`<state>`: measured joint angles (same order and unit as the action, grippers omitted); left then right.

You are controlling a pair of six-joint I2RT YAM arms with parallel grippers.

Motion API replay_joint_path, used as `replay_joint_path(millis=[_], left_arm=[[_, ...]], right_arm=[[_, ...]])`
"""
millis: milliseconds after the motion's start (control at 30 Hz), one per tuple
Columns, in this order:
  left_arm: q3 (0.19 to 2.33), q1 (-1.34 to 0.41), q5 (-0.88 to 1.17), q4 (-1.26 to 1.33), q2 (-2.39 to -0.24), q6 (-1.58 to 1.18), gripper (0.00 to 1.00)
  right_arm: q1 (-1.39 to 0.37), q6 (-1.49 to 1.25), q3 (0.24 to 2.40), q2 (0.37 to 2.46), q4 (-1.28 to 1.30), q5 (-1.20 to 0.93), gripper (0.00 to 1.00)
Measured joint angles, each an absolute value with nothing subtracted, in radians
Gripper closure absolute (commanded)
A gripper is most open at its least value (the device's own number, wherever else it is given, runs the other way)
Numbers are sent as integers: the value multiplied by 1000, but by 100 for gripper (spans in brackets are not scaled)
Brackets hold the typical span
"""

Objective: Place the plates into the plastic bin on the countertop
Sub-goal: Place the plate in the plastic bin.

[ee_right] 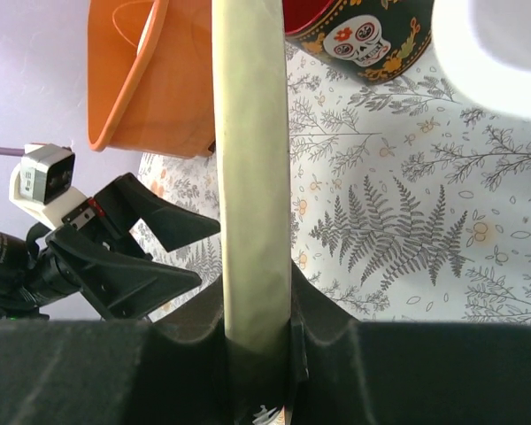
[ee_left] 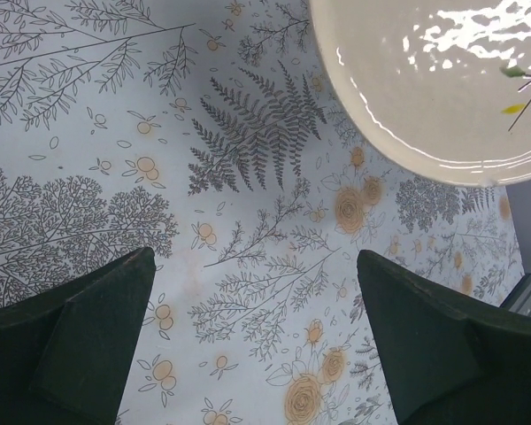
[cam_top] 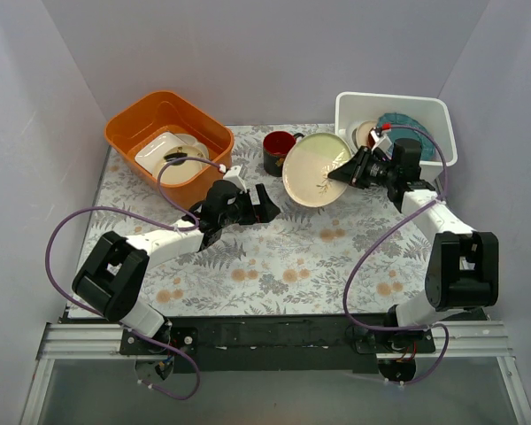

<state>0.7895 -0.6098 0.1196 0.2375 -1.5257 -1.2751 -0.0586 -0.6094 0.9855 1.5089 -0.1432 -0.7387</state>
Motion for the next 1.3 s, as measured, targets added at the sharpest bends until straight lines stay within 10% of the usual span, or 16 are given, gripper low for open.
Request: replay_joint_path(millis=[1300], left_arm=[[789,-610,165,243,-1531,-1279,2]], right_arm=[[269,-889,1249,1744,-324,-778,99]])
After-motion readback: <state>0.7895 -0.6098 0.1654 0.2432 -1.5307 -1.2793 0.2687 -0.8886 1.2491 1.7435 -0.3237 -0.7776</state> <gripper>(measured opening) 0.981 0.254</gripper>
